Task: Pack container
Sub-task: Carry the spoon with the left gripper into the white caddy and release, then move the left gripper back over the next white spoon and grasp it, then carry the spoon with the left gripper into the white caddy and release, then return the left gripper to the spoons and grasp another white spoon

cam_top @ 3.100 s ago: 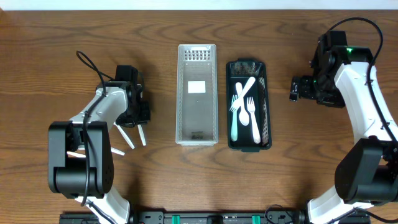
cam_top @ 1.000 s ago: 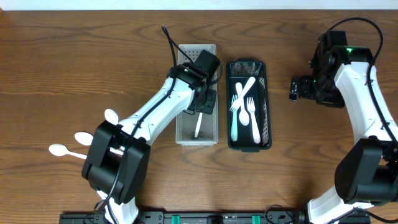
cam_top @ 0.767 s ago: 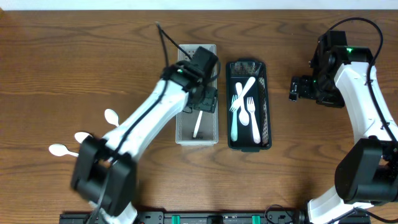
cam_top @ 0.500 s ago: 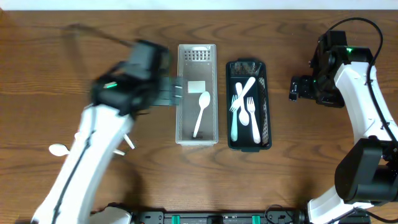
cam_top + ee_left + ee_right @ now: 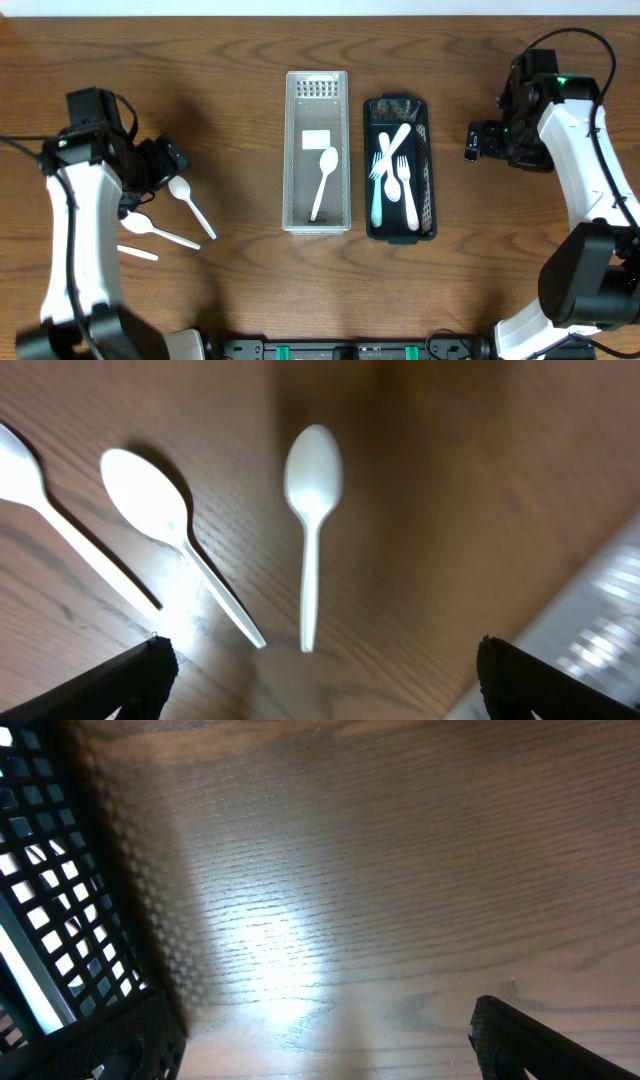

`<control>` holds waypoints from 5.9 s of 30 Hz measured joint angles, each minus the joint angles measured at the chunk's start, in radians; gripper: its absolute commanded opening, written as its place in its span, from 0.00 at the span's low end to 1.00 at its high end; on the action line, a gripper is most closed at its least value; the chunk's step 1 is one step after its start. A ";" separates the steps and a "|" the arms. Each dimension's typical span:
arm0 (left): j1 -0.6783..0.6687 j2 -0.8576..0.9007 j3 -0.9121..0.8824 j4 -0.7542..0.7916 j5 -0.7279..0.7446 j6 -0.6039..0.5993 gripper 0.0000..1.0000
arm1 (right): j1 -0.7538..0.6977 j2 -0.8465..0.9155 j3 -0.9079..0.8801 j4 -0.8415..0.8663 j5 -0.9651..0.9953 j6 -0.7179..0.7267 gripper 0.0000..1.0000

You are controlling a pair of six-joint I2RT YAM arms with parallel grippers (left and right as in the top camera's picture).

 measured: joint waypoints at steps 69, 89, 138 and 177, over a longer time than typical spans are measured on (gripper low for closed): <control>-0.077 0.418 -0.031 0.153 0.046 0.053 0.11 | 0.000 0.000 0.000 0.011 -0.006 0.000 0.99; -0.100 0.393 -0.029 0.053 0.045 0.053 0.06 | 0.000 0.000 0.000 0.011 -0.006 0.000 0.99; -0.562 -0.072 0.242 -0.044 -0.193 -0.029 0.98 | 0.000 0.000 0.000 -0.007 -0.014 -0.015 0.99; 0.161 0.161 -0.257 0.254 -0.093 -0.254 0.98 | 0.000 0.000 -0.002 -0.044 -0.014 -0.046 0.99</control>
